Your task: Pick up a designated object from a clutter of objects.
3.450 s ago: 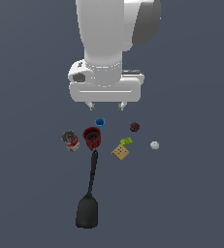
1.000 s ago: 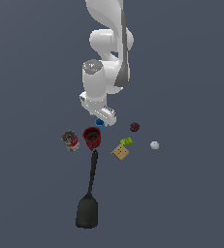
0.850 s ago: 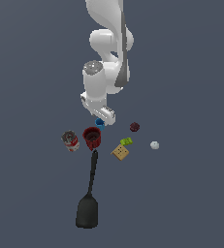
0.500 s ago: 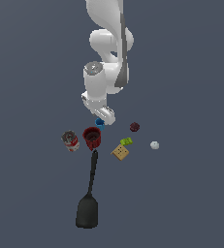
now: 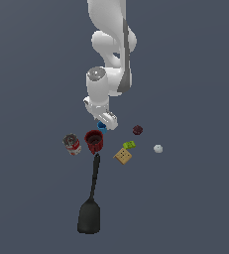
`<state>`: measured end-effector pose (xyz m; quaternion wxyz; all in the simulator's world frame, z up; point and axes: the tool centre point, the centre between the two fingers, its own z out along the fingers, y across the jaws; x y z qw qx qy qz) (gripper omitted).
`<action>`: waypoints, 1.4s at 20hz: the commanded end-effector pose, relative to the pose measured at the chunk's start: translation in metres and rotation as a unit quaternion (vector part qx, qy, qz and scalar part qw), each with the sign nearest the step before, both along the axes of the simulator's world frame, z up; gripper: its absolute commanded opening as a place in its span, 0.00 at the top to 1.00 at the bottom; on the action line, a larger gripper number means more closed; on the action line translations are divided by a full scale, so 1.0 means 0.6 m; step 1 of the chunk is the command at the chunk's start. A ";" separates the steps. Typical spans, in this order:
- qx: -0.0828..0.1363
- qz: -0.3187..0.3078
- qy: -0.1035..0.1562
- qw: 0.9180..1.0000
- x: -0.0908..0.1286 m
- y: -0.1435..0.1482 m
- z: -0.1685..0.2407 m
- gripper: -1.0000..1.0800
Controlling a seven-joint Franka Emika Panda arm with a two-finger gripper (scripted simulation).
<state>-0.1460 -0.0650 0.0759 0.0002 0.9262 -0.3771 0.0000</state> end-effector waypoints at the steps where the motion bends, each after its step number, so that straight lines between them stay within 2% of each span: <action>1: 0.000 0.000 0.000 1.000 -0.001 0.000 -0.016 0.04; 13: 0.000 -0.002 0.000 1.000 -0.001 0.000 -0.059 0.04; 14: 0.000 -0.002 0.000 1.000 -0.001 0.000 -0.059 1.00; 28: 0.000 -0.001 -0.001 1.000 0.003 0.001 -0.054 1.00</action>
